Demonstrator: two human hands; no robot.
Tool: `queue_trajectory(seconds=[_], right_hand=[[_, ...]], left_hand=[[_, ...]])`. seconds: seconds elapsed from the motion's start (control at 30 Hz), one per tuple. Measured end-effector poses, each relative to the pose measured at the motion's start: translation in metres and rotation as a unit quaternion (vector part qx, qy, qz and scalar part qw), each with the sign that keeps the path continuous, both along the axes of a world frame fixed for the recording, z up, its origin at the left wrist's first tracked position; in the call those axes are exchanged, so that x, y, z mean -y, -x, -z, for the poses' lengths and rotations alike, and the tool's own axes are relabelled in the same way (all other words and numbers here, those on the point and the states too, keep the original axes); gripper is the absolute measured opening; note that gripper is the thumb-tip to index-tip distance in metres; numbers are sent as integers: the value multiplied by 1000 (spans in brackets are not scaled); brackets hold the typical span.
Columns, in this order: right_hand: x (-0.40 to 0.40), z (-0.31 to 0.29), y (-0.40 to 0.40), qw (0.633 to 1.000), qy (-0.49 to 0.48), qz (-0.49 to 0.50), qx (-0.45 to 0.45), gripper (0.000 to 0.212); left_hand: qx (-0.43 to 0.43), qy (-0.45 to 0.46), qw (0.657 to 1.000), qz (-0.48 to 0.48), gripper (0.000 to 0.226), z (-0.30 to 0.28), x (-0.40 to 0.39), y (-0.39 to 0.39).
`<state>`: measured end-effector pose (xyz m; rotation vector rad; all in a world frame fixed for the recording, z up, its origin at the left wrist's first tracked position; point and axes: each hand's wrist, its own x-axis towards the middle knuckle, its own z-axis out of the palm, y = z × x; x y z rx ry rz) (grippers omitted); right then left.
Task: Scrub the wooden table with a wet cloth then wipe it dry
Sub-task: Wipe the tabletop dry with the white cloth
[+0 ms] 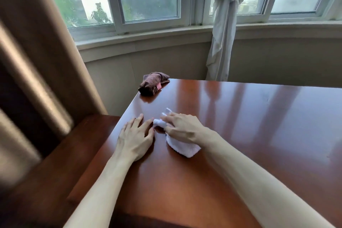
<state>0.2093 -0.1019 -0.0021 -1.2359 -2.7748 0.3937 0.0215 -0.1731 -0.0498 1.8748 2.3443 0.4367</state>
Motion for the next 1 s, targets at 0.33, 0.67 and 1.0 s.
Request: queue_trajectory(seconds=[0.33, 0.67, 1.0], right_hand=[[90, 15, -56, 993, -64, -88, -40, 52], [-168, 30, -1, 991, -76, 110, -15, 44], [-140, 15, 28, 996, -75, 53, 3, 33]], left_hand=[[-19, 21, 1000, 2, 53, -5, 4, -3], [-36, 9, 999, -6, 64, 3, 1, 3], [1, 13, 1000, -9, 69, -3, 0, 2]])
